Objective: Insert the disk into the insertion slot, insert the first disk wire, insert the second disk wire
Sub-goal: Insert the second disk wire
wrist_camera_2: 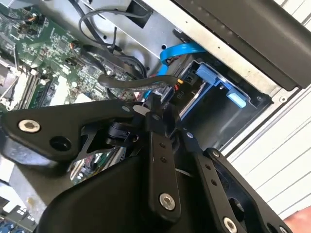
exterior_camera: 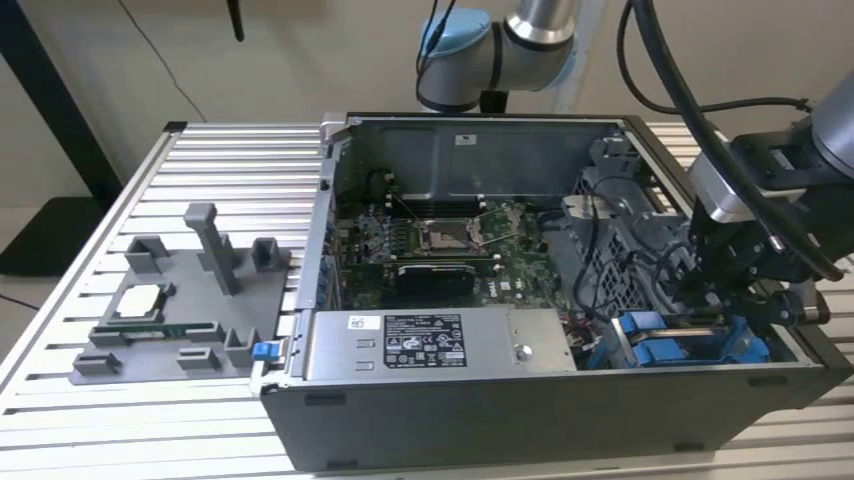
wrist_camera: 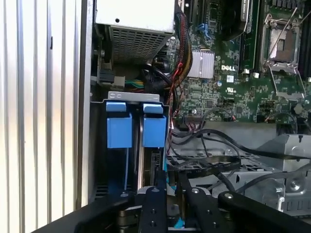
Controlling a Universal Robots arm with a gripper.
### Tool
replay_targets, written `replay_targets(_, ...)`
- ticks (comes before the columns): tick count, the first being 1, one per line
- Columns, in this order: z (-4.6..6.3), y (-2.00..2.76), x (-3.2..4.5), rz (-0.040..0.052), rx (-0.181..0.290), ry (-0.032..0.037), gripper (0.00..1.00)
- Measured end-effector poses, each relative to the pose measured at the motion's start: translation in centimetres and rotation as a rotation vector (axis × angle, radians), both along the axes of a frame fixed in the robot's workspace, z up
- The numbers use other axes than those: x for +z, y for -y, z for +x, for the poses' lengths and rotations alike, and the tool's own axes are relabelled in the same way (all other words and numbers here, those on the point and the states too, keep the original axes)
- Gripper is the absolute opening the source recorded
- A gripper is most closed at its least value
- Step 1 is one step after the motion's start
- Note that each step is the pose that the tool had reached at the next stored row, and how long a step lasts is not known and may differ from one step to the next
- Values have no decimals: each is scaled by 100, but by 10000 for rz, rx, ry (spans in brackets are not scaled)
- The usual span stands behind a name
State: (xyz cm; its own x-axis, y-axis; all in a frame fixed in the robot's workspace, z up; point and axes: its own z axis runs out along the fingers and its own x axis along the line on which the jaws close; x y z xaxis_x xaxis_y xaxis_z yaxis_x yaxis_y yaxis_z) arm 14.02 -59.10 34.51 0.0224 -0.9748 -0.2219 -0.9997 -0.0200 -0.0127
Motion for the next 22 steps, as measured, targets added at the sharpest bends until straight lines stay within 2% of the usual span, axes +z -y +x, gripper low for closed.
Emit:
replay_targets(4,-19,0,1,401,-31,64,100)
replay_targets(7,-26,0,1,830,-48,129,100)
replay_targets(8,-27,0,1,922,-50,140,100)
replay_targets(9,-27,1,1,977,-52,144,100)
replay_targets(10,-28,3,0,1003,-53,145,100)
replay_targets(11,-28,6,1,1019,-56,146,0)
replay_targets(18,-29,67,1,1045,-72,143,0)
replay_targets(20,-29,84,1,1001,-79,129,0)
replay_targets(21,-29,89,0,956,-84,123,0)
replay_targets(22,-29,93,1,871,-89,118,0)
